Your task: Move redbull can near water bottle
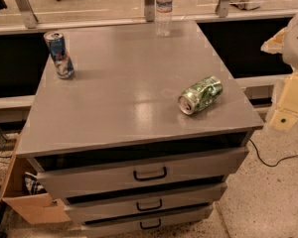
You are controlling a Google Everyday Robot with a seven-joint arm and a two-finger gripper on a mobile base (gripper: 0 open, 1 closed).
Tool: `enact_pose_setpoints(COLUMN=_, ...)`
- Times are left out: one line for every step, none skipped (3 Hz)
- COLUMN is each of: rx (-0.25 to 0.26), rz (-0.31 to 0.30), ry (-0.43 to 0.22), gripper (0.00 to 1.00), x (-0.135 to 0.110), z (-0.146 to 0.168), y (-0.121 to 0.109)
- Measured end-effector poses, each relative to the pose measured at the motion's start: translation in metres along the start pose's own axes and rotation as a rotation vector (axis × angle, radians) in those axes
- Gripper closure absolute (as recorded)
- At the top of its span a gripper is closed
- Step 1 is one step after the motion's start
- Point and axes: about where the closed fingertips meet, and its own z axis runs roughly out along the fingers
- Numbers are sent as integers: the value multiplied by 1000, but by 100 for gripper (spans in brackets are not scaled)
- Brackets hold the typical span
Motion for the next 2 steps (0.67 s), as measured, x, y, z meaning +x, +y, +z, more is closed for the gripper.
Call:
enact_pose_setpoints(rx=3, rz=-1, ry=-3, gripper=0, x=-1, z=0, y=0)
enact_pose_setpoints(rx=-21, rz=-26, ry=-93, gripper=0, x=-39, z=26, y=-10)
